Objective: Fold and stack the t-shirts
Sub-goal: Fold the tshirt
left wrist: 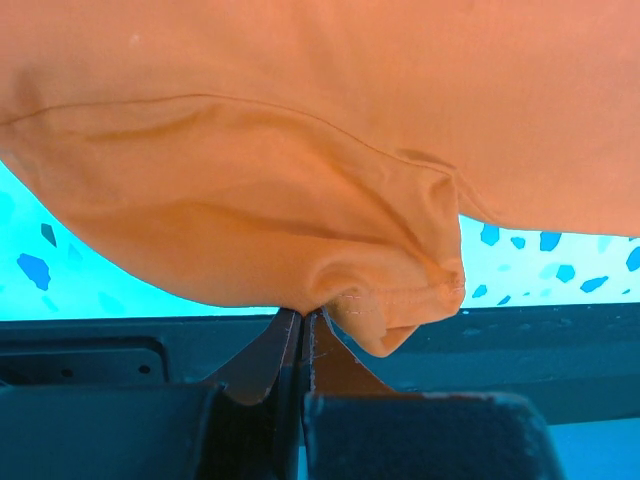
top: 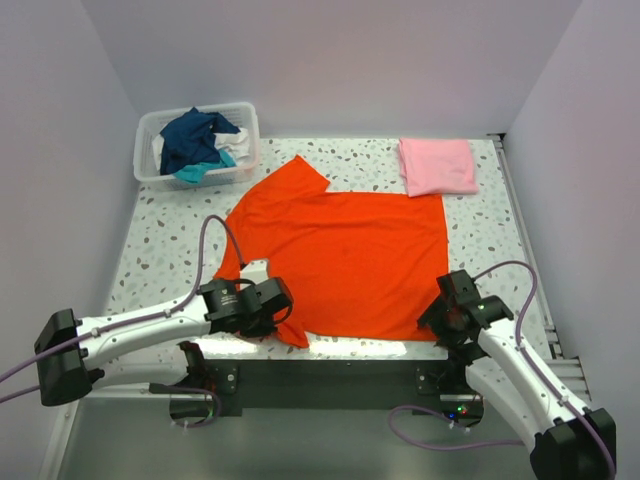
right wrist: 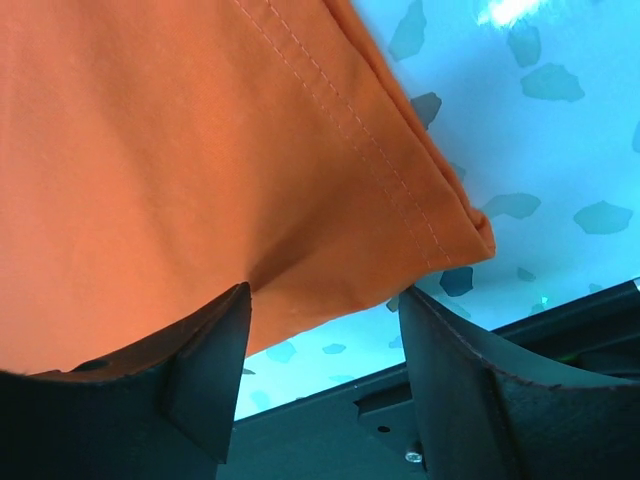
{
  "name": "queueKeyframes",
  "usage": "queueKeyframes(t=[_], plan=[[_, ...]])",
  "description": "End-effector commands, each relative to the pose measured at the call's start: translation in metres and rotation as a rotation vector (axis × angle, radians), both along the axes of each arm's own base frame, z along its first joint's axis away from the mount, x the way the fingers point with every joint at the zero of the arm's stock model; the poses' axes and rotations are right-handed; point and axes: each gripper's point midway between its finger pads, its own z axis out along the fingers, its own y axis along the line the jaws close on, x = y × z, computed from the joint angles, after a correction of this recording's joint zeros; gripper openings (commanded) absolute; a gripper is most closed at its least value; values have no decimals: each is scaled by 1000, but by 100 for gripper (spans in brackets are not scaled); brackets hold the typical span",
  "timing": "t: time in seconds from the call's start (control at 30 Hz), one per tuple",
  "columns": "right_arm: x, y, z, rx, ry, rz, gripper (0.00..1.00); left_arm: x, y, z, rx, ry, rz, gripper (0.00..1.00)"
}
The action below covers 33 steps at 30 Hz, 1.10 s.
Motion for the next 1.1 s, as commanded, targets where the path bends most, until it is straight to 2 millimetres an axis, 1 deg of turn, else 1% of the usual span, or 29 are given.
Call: queueKeyframes(t=[0.0,0.03,0.1,0.13,0.23,0.3,0.33,0.4,0.43,0.47,0.53,0.57,0.63,0.73,0.77,0.8,0.87,0.9,0.93,0.97,1.03,1.07], plan=[[12,-7,-4,-35,-46,-48,62,4,4,2,-2,-18,0,0],[12,-7,-5,-38,-44,-47,56,5,3,2,-3,-17,1,0],[13,-7,-4,-41,-47,-46,51,6,3,3,-5,-17,3,0],[13,-7,-5,-43,-41,-43,46,6,4,3,-4,-19,5,0],[14,-7,-4,-45,-45,-33,36,7,2,4,-16,-24,6,0],[14,-7,-4,-46,-45,-30,32,9,0,4,-26,-28,9,0],[13,-8,-4,-49,-41,-31,28,9,0,4,-25,-28,9,0],[13,-9,-4,-55,-42,-26,24,12,0,5,-26,-32,13,0],[13,-10,-3,-60,-42,-26,19,13,1,6,-26,-37,14,0],[13,-10,-3,-60,-43,-23,16,14,2,6,-24,-38,20,0],[17,-9,2,-60,-58,8,4,18,2,10,-26,-52,23,0],[22,-4,7,-42,-76,26,1,21,3,11,-23,-59,26,0],[26,-2,13,-40,-91,52,0,25,2,16,-25,-77,32,0],[38,0,26,-46,-129,98,0,35,-2,23,-33,-113,41,0],[45,0,35,-53,-151,106,0,39,-1,23,-26,-119,44,0],[46,0,36,-62,-136,118,0,43,-4,28,-33,-134,43,0],[52,0,42,-76,-144,150,0,52,-2,31,-14,-156,50,0],[58,2,48,-76,-160,158,0,58,-4,37,-18,-177,54,0],[61,3,48,-79,-157,170,0,62,-2,39,-10,-186,49,0],[69,5,54,-75,-182,175,0,67,-5,43,-14,-198,52,0],[75,7,55,-80,-177,190,0,77,-2,44,4,-212,50,0],[83,9,60,-77,-200,198,0,83,-4,49,-3,-225,56,0]])
